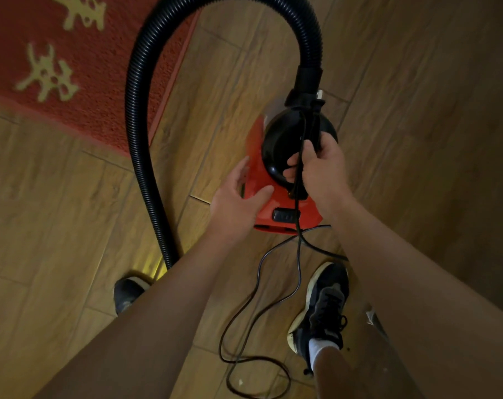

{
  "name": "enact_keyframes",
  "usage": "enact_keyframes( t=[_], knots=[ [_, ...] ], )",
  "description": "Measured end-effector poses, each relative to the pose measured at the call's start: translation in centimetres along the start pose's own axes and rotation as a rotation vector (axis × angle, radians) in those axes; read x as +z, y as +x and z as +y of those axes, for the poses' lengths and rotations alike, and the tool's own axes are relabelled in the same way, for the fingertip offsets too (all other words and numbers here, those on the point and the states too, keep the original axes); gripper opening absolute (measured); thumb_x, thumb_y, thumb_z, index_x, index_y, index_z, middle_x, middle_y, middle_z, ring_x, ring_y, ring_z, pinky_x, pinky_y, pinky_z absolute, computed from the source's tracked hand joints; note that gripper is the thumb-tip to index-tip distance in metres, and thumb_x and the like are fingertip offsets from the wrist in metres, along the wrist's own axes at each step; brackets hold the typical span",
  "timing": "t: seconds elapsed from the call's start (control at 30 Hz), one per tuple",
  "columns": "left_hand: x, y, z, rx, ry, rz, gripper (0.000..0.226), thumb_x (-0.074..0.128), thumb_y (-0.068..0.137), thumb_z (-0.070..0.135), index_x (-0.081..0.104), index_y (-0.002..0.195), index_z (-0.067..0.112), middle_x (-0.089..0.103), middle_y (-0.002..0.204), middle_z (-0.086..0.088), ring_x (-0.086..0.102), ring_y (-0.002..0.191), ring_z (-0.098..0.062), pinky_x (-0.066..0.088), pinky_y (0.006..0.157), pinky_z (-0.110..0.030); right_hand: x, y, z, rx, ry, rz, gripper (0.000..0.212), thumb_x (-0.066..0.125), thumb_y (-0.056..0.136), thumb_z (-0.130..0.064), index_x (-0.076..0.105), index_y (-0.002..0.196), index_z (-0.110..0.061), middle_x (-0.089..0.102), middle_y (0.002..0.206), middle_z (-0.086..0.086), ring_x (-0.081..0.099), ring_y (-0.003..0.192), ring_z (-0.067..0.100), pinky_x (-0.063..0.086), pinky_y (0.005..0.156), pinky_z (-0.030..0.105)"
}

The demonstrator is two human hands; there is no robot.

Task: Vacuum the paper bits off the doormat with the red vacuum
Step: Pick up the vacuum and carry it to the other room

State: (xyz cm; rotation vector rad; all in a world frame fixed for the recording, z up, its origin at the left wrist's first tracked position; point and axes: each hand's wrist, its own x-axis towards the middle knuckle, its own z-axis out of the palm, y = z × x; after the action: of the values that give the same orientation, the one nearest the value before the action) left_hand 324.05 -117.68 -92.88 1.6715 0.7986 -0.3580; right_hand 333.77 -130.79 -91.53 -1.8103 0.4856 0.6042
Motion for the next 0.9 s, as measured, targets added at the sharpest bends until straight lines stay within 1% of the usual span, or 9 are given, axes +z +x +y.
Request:
enact_keyframes(
  t=[0.1, 0.2, 0.3, 0.43, 0.5, 0.57, 0.77, 0.83, 0.9],
  knots=[
    [-2.0, 1.3, -0.9, -0.021, 0.063, -0.015, 0.079, 0.076, 0.088, 0.042, 0.036, 0.155, 0.033, 0.047, 0.153, 0.010, 0.044, 0.138, -0.008, 0.044, 0.107, -0.027, 0.0, -0.5, -0.6, 0.010, -0.022, -0.013, 0.019, 0.040, 0.108, -0.022, 0.057, 0.116, -0.021, 0.065, 0.077, 0.003, 0.064, 0.062, 0.016, 0.058, 0.063, 0.028],
    [-4.1, 2.6, -2.5, -0.038, 0.126, -0.019, 0.081, 0.075, 0.087, 0.045, 0.031, 0.155, 0.039, 0.042, 0.156, 0.013, 0.041, 0.141, -0.008, 0.037, 0.112, -0.031, 0.3, -1.1, -1.0, -0.001, -0.047, 0.016, 0.020, 0.038, 0.108, -0.021, 0.056, 0.117, -0.021, 0.061, 0.077, 0.004, 0.059, 0.061, 0.014, 0.054, 0.057, 0.023],
    [-6.2, 3.7, -4.1, -0.059, 0.158, 0.000, 0.085, 0.075, 0.087, 0.047, 0.026, 0.156, 0.044, 0.037, 0.160, 0.011, 0.037, 0.144, -0.011, 0.036, 0.114, -0.034, 1.1, -1.5, -1.4, -0.004, -0.049, 0.064, 0.021, 0.038, 0.108, -0.020, 0.056, 0.118, -0.021, 0.059, 0.076, 0.004, 0.056, 0.060, 0.013, 0.050, 0.052, 0.019],
    [-9.0, 5.3, -5.6, -0.063, 0.227, 0.081, 0.090, 0.075, 0.087, 0.045, 0.022, 0.159, 0.037, 0.031, 0.163, 0.007, 0.032, 0.148, -0.014, 0.029, 0.112, -0.027, 2.6, -1.2, -1.7, -0.023, -0.063, 0.085, 0.019, 0.039, 0.108, -0.022, 0.057, 0.112, -0.027, 0.060, 0.075, 0.002, 0.058, 0.059, 0.011, 0.050, 0.055, 0.022],
    [-10.5, 6.2, -6.5, -0.026, 0.310, 0.138, 0.092, 0.075, 0.087, 0.045, 0.021, 0.160, 0.033, 0.030, 0.164, 0.003, 0.029, 0.149, -0.017, 0.028, 0.120, -0.035, 3.2, -1.0, -1.7, -0.029, -0.072, 0.103, 0.018, 0.040, 0.107, -0.023, 0.057, 0.113, -0.026, 0.061, 0.076, 0.001, 0.058, 0.061, 0.011, 0.050, 0.056, 0.023],
    [-11.9, 6.8, -7.3, -0.014, 0.341, 0.199, 0.093, 0.076, 0.086, 0.044, 0.021, 0.160, 0.032, 0.028, 0.163, 0.001, 0.028, 0.150, -0.021, 0.031, 0.121, -0.046, 3.6, -0.9, -1.6, -0.029, -0.075, 0.127, 0.019, 0.040, 0.107, -0.022, 0.057, 0.113, -0.023, 0.060, 0.076, 0.002, 0.057, 0.060, 0.011, 0.049, 0.054, 0.021],
    [-14.6, 8.0, -9.0, -0.057, 0.335, 0.306, 0.090, 0.077, 0.087, 0.039, 0.020, 0.158, 0.039, 0.015, 0.163, -0.002, 0.018, 0.151, -0.026, 0.032, 0.118, -0.048, 3.9, -1.0, -1.6, -0.035, -0.070, 0.149, 0.020, 0.037, 0.108, -0.021, 0.056, 0.116, -0.018, 0.057, 0.075, 0.004, 0.053, 0.057, 0.014, 0.047, 0.050, 0.023],
    [-15.2, 8.3, -9.7, -0.078, 0.303, 0.337, 0.090, 0.077, 0.086, 0.039, 0.021, 0.157, 0.039, 0.014, 0.164, -0.002, 0.020, 0.150, -0.028, 0.035, 0.117, -0.051, 4.0, -0.9, -1.6, -0.039, -0.073, 0.154, 0.020, 0.037, 0.108, -0.020, 0.056, 0.115, -0.018, 0.056, 0.074, 0.004, 0.052, 0.056, 0.014, 0.047, 0.050, 0.025],
    [-15.5, 8.5, -10.1, -0.122, 0.270, 0.336, 0.094, 0.078, 0.086, 0.039, 0.016, 0.157, 0.040, 0.020, 0.163, -0.004, 0.031, 0.147, -0.031, 0.041, 0.112, -0.054, 4.1, -1.0, -1.6, -0.038, -0.064, 0.155, 0.020, 0.037, 0.108, -0.019, 0.055, 0.114, -0.016, 0.055, 0.075, 0.006, 0.051, 0.056, 0.015, 0.046, 0.050, 0.026]
  ],
)
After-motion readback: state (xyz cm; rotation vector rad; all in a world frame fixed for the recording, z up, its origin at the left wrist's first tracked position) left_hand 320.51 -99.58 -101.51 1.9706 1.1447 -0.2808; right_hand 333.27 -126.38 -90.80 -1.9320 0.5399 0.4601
